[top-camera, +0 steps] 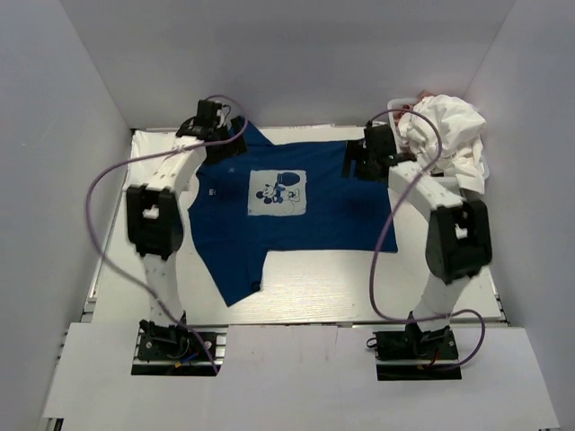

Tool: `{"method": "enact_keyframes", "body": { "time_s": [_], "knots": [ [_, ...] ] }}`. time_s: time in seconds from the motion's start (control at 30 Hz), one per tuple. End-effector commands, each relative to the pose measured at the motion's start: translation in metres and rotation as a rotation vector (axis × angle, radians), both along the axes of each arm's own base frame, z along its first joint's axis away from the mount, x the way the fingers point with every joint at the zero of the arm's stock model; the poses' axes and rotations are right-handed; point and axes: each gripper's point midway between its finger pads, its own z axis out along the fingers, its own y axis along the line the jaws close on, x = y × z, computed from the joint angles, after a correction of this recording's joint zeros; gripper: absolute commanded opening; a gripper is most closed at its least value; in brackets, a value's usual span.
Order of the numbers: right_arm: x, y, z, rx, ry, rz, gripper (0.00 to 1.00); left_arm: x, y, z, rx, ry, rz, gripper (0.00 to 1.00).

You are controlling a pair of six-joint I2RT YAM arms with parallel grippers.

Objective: Fold and stack the t-shirts

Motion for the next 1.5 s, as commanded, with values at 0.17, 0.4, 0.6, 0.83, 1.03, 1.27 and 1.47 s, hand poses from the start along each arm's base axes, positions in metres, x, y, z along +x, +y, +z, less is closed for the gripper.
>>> {"method": "enact_keyframes", "body": {
  "time_s": [0.17,0.4,0.6,0.83,1.03,1.27,1.47],
  "knots": [
    [-0.069,-0.023,0.032,0.133,-0.091,-0.152,0.9,-0.268,0.012,-0.043,-0.169,0.385,0.163,1.0],
    [-0.095,-0.025,0.019,0.162,-0.055,-0.167,0.9,-0.379,0.008,-0.074,-0.272,0.534,0.155,0.99],
    [-0.101,-0.034,0.011,0.159,-0.037,-0.228,0.9,-0.402,0.003,-0.098,-0.249,0.629,0.149,0.83],
    [-0.108,-0.046,0.004,0.139,-0.01,-0.295,0.9,-0.409,0.005,-0.137,-0.168,0.711,0.167,0.71],
    [-0.131,-0.063,-0.012,0.106,0.037,-0.369,0.9,-0.393,-0.014,-0.136,-0.234,0.668,0.085,0.0],
    [-0.171,-0.075,-0.032,0.108,0.114,-0.391,0.9,-0.392,0.002,-0.128,-0.151,0.652,0.132,0.0],
    [-0.201,-0.08,-0.062,0.079,0.213,-0.373,0.9,-0.377,0.009,-0.092,-0.134,0.531,0.149,0.0]
  ]
}}
